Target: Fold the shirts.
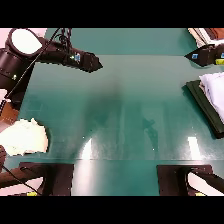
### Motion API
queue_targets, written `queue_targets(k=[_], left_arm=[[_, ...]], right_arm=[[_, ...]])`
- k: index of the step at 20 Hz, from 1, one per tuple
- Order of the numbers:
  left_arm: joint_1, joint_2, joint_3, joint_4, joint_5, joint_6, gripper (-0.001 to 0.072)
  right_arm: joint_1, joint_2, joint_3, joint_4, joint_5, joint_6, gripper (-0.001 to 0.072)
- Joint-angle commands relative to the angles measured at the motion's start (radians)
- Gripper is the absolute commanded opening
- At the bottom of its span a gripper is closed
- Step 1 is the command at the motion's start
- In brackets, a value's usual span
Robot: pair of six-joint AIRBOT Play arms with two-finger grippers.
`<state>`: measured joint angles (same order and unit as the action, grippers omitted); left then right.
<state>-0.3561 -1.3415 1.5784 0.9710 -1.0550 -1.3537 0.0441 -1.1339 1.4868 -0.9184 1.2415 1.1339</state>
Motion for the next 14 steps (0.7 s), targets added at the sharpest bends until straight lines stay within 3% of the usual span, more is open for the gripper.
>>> queue_targets(k=[1, 11, 14], left_arm=[[0.0, 0.0, 0.0, 0.0, 0.0, 0.0, 0.0026], [0.0, 0.0, 0.0, 0.0, 0.019, 0.0, 0.0026], [0.0, 0.0, 0.0, -0.009, 0.084, 0.0, 0.0026]], right_arm=[[0.002, 0.0, 0.001, 0.001, 0.0, 0.0, 0.0016], [0.002, 0.0, 0.001, 0.002, 0.021, 0.001, 0.0016], [0.002, 0.0, 0.001, 0.002, 0.039, 0.001, 0.0016]])
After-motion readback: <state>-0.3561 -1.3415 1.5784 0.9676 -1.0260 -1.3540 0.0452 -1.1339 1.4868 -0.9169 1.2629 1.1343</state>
